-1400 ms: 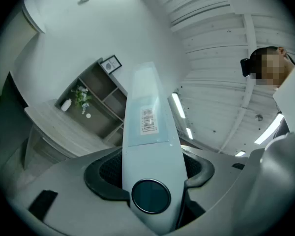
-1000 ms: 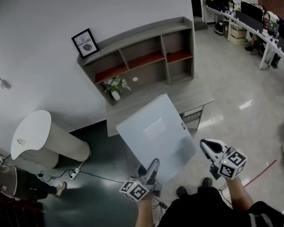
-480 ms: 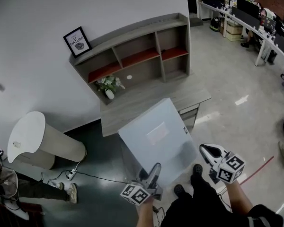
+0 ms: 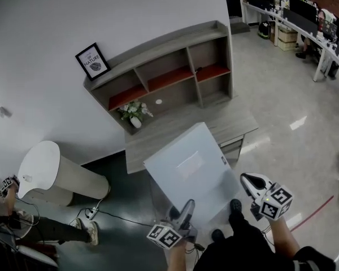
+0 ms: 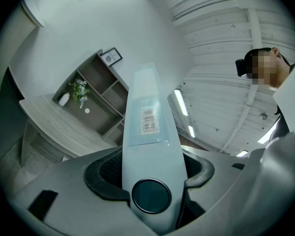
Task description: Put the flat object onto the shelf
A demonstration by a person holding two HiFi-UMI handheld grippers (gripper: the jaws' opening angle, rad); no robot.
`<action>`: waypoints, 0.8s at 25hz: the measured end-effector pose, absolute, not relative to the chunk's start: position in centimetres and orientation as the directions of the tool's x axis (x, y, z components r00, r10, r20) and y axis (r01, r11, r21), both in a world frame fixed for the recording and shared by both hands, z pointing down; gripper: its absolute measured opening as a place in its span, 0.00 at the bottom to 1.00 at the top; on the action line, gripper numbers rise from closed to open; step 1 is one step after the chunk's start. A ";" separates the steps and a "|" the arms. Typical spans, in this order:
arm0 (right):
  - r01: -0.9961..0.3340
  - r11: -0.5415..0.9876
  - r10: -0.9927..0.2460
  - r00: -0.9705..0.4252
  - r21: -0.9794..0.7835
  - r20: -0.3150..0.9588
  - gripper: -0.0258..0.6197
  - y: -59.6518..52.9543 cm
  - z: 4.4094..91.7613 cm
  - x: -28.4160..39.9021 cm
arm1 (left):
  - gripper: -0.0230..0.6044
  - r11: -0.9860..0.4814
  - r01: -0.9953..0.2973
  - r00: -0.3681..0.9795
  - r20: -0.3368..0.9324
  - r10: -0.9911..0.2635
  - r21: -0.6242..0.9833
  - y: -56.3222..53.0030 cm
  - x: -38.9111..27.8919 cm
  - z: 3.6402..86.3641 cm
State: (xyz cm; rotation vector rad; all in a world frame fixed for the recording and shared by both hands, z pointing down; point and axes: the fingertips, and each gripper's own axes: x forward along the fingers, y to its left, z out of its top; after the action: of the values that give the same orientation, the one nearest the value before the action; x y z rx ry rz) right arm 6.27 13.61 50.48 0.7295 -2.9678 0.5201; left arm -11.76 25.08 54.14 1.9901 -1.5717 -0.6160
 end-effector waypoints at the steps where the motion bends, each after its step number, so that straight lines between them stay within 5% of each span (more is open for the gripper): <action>1: -0.452 0.836 -0.440 -0.891 -0.313 0.110 0.06 12.6 50.1 6.3 | 0.49 -0.186 -0.739 0.216 -0.034 -0.976 0.648 24.3 -11.9 53.9; 20: -0.334 0.873 -0.339 -0.940 -0.354 0.051 0.06 -3.1 48.5 8.1 | 0.49 -0.133 -0.764 0.056 -0.140 -0.989 0.631 10.9 -10.5 48.3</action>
State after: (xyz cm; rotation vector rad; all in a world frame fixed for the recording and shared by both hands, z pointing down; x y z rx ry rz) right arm 8.08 -3.14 48.54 0.5482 -3.0527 0.5736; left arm -10.48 10.87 48.30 1.9521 -1.7533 -0.7830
